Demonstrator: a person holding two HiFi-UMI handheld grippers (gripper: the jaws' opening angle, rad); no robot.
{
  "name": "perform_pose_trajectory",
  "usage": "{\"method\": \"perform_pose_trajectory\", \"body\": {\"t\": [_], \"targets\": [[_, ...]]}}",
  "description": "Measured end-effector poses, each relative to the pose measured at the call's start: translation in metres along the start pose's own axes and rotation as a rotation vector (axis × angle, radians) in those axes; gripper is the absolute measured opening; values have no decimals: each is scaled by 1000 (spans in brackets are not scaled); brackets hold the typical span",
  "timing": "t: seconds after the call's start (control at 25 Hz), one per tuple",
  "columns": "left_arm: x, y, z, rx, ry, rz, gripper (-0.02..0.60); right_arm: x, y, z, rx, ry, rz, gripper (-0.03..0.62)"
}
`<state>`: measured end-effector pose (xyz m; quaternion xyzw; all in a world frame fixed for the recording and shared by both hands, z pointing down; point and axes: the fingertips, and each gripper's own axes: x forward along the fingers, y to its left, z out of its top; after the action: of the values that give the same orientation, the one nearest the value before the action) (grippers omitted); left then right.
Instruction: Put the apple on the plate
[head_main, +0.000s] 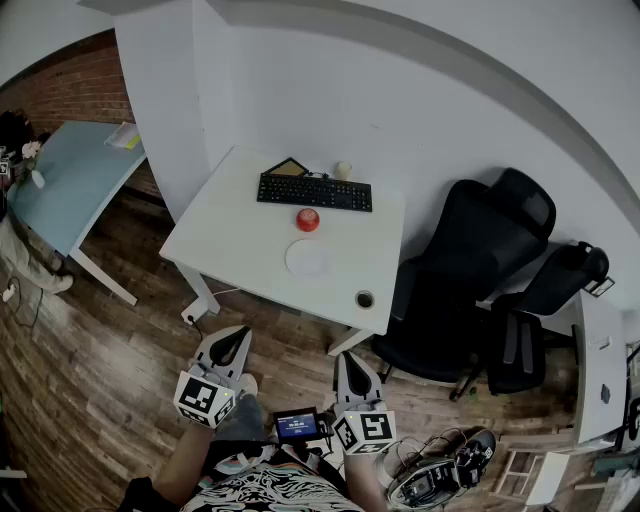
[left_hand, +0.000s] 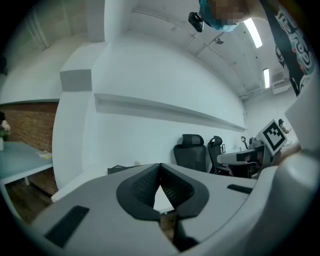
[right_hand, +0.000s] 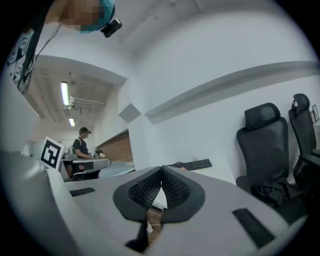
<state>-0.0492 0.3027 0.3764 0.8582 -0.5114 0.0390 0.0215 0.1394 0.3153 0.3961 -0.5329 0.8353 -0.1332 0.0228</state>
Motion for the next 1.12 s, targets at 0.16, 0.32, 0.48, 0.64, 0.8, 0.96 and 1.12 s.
{"method": "perform_pose_trajectory", "body": {"t": [0.16,0.32,0.48,0.64,0.8,0.96,1.12], "targets": [[-11,-4,1,-3,-5,-4,14,-9,2,0,93,-23,33,28],[-14,-5,8,9,-11,-1,14,-9,9,3,71,-33,65,28],[-14,-1,12,-17,-29,10,14,-11,16,4,15,-20,93,28],[-9,-8,21,-14,-46,10,14,-14,15,0,-4,-1,121,29],[-4,-20,26,18,-41,-4,14,-18,16,4,0,-13,131,29],[2,-24,19,23,-21,-15,14,-17,27,9,39,-39,235,29],[13,-23,17,19,-18,-23,14,-14,25,13,56,-42,267,29]]}}
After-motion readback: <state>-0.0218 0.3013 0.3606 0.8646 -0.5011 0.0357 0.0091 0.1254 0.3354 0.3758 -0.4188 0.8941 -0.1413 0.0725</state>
